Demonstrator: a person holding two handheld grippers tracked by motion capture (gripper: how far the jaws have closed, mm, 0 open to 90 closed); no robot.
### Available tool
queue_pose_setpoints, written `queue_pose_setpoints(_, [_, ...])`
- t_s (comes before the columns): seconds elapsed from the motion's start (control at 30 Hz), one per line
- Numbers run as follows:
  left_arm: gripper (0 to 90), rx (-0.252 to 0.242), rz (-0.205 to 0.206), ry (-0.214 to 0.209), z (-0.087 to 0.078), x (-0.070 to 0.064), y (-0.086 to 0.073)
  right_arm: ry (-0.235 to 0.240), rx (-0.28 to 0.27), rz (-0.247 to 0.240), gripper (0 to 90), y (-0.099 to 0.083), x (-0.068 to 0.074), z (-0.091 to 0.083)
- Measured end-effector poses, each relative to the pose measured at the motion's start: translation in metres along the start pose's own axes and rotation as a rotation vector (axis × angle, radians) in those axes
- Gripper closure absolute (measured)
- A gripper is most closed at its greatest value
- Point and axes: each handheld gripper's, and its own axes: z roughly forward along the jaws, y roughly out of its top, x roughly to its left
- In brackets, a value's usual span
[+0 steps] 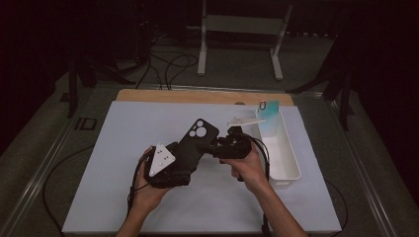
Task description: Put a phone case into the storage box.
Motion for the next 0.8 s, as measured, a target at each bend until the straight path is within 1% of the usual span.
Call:
queue_pose_setpoints(0.03, [14.5,-0.002,0.002,-0.006,0.001,-0.001,0.0,0.008,0.002,0.005,53.9,0.0,0.0,0.001])
queue_pose_setpoints(0.07, [14.5,0.001,0.007,-0.003,0.001,-0.002,-0.001,0.013,0.003,0.003,56.1,0.0,0.001,0.002])
queue_pose_setpoints(0.13, [14.5,0.006,0.012,-0.006,0.003,-0.004,-0.001,0.021,0.005,0.016,60.4,0.0,0.002,0.003])
queue_pose_setpoints(0.2, [14.6,0.009,0.014,-0.009,0.004,-0.006,-0.002,0.045,0.012,0.005,65.7,0.0,0.003,0.005])
queue_pose_setpoints(0.27, [14.6,0.015,0.016,-0.012,0.005,-0.006,-0.003,0.05,0.019,-0.001,70.2,0.0,0.005,0.006])
queue_pose_setpoints(0.3, [14.6,0.017,0.015,-0.012,0.006,-0.006,-0.003,0.054,0.02,-0.007,73.8,0.0,0.006,0.006])
queue_pose_setpoints(0.33, [14.6,0.019,0.017,-0.011,0.006,-0.007,-0.003,0.066,0.016,-0.01,77.7,0.0,0.007,0.005])
queue_pose_setpoints(0.37, [14.5,0.021,0.02,-0.005,0.007,-0.007,-0.004,0.073,0.014,-0.016,79.0,0.0,0.008,0.005])
queue_pose_setpoints(0.4, [14.4,0.022,0.028,0.011,0.008,-0.009,-0.004,0.072,0.012,-0.024,79.9,0.001,0.009,0.005])
queue_pose_setpoints(0.43, [14.1,0.024,0.028,0.015,0.008,-0.009,-0.004,0.065,0.014,-0.037,80.2,0.001,0.011,0.006])
queue_pose_setpoints(0.5, [13.7,0.032,0.017,0.009,0.01,-0.009,-0.004,0.045,0.015,-0.049,80.5,0.001,0.014,0.006])
queue_pose_setpoints(0.53, [13.4,0.034,0.019,0.012,0.01,-0.009,-0.004,0.038,0.014,-0.057,80.7,0.0,0.014,0.006])
queue_pose_setpoints(0.63, [13.1,0.042,0.01,0.009,0.011,-0.008,-0.005,0.024,0.013,-0.065,81.0,0.0,0.016,0.007])
queue_pose_setpoints(0.67, [13.0,0.041,0.009,0.006,0.01,-0.008,-0.005,0.024,0.013,-0.069,81.2,-0.001,0.016,0.007])
queue_pose_setpoints(0.7, [12.2,0.041,0.004,-0.001,0.01,-0.007,-0.005,0.024,0.012,-0.071,85.3,-0.001,0.016,0.008])
queue_pose_setpoints(0.73, [13.5,0.037,-0.008,-0.016,0.01,-0.006,-0.005,0.023,0.005,-0.071,85.7,-0.001,0.016,0.007])
queue_pose_setpoints(0.77, [13.3,0.033,-0.018,-0.027,0.009,-0.005,-0.005,-0.015,0.006,-0.095,85.7,-0.001,0.017,0.006])
queue_pose_setpoints(0.8, [12.7,0.032,-0.024,-0.031,0.008,-0.004,-0.005,-0.005,0.0,-0.089,85.7,-0.001,0.016,0.006])
